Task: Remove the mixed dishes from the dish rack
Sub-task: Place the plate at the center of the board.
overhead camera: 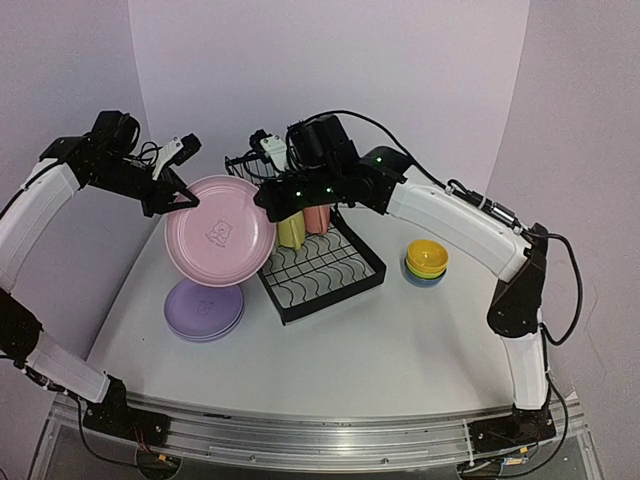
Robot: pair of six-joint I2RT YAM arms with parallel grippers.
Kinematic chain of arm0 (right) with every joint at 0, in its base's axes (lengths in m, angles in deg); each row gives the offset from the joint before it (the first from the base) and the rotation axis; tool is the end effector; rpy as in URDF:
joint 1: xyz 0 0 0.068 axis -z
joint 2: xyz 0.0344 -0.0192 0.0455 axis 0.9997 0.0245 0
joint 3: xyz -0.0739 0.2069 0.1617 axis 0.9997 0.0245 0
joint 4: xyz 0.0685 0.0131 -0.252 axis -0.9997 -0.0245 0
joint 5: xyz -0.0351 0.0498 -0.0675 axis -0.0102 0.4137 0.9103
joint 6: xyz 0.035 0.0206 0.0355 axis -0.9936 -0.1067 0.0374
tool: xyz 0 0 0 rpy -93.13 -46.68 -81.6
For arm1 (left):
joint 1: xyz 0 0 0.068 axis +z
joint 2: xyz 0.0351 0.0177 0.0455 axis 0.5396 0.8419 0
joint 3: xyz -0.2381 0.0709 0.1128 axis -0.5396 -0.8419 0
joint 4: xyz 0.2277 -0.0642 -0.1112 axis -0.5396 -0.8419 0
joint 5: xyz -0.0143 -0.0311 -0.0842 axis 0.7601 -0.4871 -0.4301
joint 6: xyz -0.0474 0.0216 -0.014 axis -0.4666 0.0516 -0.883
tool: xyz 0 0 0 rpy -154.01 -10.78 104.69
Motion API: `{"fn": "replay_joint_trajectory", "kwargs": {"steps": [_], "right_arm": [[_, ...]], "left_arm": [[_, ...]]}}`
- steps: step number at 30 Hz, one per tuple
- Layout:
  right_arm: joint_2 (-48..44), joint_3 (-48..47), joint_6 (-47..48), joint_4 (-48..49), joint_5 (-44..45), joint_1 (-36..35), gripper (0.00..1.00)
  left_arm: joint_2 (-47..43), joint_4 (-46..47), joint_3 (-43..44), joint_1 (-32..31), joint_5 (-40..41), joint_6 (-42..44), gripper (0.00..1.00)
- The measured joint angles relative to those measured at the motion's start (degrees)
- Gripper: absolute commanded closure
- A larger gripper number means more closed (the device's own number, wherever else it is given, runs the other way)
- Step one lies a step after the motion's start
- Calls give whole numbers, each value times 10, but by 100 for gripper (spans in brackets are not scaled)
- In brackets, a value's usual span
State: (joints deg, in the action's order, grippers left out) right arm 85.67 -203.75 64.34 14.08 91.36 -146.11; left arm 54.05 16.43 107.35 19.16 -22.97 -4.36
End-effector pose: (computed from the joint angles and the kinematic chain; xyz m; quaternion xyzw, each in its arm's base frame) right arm 0.2686 0.4142 0.3989 -0.3524 0.7570 0.2363 0.4969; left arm 0.2554 -0.0823 0.4141 0.4892 0.7443 -0.1941 0.4111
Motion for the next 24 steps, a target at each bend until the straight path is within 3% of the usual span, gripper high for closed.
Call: {"fn": "replay_joint_trajectory", "kwargs": {"steps": [13,14,18,21,24], "right_arm": [[6,9,-4,-1,10,-6,100],[6,13,-4,0,10,-6,94],[6,30,-2,7,-3,-4,52],[6,40,2,8,-11,-4,42],[6,49,3,8,-12,-3,39]], "left_arm": [[22,-12,10,8,10,-57,100],[25,-13,10,8,11,-60,100],[35,-16,-7,32,3,-59,100],[48,-22,-29,86,5,-53,100],[61,-21,-60,125,20,-44,100]]}}
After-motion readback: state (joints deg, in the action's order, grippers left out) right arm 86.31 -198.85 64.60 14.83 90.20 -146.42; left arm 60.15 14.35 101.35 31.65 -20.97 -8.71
